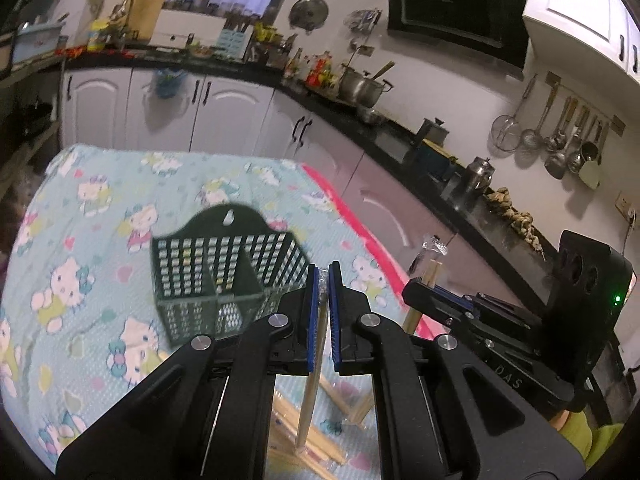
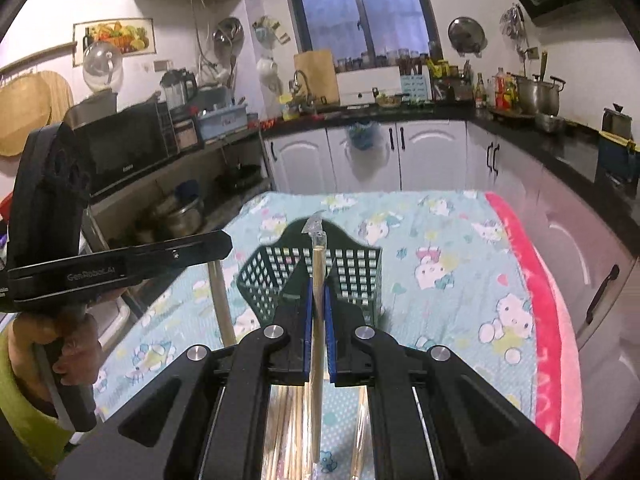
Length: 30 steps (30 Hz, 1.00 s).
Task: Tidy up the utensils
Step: 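Lift the held chopsticks with the right gripper above the green caddy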
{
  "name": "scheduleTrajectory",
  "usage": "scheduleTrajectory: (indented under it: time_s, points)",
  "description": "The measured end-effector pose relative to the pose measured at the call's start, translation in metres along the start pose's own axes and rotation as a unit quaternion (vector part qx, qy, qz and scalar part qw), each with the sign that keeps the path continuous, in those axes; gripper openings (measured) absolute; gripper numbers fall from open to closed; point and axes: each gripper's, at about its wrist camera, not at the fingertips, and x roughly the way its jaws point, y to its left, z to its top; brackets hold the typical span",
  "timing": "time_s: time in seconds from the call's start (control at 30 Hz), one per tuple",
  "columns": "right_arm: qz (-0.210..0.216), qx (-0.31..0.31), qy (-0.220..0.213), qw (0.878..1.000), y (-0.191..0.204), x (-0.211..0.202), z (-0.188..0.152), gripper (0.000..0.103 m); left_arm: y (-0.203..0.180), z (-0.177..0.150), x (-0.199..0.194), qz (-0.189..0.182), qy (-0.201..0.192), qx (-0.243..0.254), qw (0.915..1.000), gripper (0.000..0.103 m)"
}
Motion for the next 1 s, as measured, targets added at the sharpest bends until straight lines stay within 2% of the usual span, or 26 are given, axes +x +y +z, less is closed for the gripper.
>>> scheduleTrajectory:
  time_s: [0.2,0.47,0.67,1.0]
  points:
    - [0.001,-0.007,-0.035,0.999,0.002,-0.01,0.028,0.006,-0.015,0.03,-0.006,0.009,-0.028,0.025,0.9992,0.002]
    - [0.005,-0.027,-0.098,0.995,0.006,-0.019,0.068,0.006,-0.022,0.073,-0.013,0.04,-0.075,0.048,0.9952,0.002]
    - [0.006,-0.025,-0.136,0.99,0.002,-0.007,0.097,0.006,-0.019,0.1,-0.013,0.067,-0.112,0.048,0.9903,0.002]
    - [-0.016,-0.013,-0.145,0.989,-0.009,0.031,0.116,0.006,-0.002,0.116,0.003,0.102,-0.159,0.045,0.9811,0.002]
